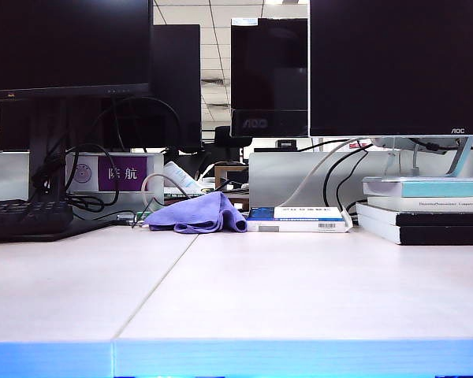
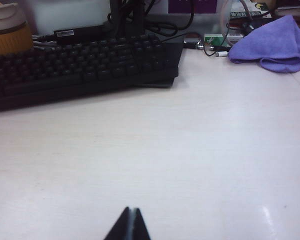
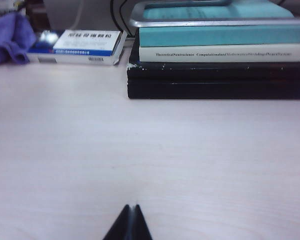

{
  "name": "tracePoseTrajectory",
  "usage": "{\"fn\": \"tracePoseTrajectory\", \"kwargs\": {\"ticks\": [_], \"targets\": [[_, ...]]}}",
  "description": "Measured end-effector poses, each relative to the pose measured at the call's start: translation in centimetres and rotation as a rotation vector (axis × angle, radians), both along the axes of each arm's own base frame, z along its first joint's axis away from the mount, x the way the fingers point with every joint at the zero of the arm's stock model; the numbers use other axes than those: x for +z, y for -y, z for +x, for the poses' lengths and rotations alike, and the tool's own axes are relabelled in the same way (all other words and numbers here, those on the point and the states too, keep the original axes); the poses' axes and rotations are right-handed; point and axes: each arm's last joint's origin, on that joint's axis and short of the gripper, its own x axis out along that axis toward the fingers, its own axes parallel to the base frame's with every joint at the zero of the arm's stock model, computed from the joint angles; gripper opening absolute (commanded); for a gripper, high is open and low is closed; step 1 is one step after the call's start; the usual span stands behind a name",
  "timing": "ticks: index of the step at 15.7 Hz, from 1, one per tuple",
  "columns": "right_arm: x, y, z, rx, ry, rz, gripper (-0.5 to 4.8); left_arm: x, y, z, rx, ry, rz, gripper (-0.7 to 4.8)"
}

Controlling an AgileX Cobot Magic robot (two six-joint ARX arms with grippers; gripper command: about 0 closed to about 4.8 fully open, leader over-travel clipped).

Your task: Wipe the table from front to back using the rag.

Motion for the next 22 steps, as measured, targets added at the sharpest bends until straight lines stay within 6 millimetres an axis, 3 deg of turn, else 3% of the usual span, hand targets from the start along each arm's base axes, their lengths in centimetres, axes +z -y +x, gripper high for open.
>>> {"fn": "tracePoseTrajectory", "kwargs": {"ticks": [2,4,8,12,17,18,22], "targets": [[0.7,0.0,-0.1,-0.005,0.023,0.032,-0.01,0.2,0.0,0.0,0.007,0.021,-0.047,-0.05],[3.1,0.0,-0.5,-0.007,0.103,0.046,-0.01,1.3,0.0,-0.1,0.022,0.069,-0.084,-0.05],[8.0,0.1,-1.9,-0.007,0.247,0.08,-0.01,6.5,-0.1,-0.9,0.05,0.243,-0.084,-0.05],[12.8,0.1,-2.4,0.004,0.289,0.083,-0.01,10.9,-0.1,0.0,0.051,0.23,-0.084,-0.05],[19.3,-0.4,-1.2,0.126,0.295,0.087,-0.01,16.1,-0.3,3.3,0.039,0.167,-0.073,-0.05],[21.2,-0.5,-0.6,0.173,0.301,0.087,-0.01,18.0,0.0,4.6,0.006,0.167,-0.076,-0.05],[24.6,-1.8,1.5,0.336,0.285,0.101,-0.01,20.3,3.0,8.6,-0.167,0.1,-0.087,-0.05]]}}
